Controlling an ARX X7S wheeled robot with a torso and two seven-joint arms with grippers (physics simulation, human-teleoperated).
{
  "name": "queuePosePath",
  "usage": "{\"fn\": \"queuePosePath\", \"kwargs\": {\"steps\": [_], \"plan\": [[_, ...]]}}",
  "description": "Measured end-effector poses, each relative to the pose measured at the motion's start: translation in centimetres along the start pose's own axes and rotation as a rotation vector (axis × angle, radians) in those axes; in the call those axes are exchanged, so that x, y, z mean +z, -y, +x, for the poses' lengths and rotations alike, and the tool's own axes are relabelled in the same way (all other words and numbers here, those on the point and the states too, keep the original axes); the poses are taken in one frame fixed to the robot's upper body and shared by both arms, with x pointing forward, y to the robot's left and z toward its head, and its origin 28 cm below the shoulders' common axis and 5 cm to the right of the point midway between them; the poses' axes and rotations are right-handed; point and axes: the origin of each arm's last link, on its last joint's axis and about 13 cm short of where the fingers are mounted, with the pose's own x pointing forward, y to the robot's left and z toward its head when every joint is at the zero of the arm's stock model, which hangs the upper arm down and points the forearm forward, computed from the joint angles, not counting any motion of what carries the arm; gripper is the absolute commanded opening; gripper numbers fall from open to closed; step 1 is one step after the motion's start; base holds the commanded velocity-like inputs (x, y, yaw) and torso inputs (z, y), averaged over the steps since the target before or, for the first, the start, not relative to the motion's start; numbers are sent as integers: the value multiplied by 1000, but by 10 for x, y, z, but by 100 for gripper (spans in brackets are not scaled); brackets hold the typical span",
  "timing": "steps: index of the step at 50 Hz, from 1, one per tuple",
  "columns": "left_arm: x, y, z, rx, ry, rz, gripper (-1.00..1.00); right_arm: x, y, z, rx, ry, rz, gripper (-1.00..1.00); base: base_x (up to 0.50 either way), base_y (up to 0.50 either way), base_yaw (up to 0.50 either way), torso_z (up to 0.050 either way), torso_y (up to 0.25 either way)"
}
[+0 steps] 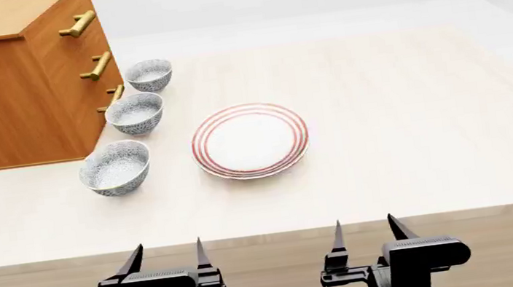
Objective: Put the bowl in the middle on the plate.
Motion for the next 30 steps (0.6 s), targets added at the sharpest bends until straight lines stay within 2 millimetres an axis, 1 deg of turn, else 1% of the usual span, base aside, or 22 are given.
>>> {"fn": "queuePosePath", "kwargs": {"steps": [20,23,30], "plan": [[0,1,-2,-16,-19,8,100,3,1,-2,-10,-16,18,100,0,0,0,0,0],[10,1,2,-28,-26,10,100,14,3,2,-5,-10,14,100,0,0,0,0,0],[54,1,23,-52,-10,6,100,60,11,20,-4,14,11,100,0,0,0,0,0]]}}
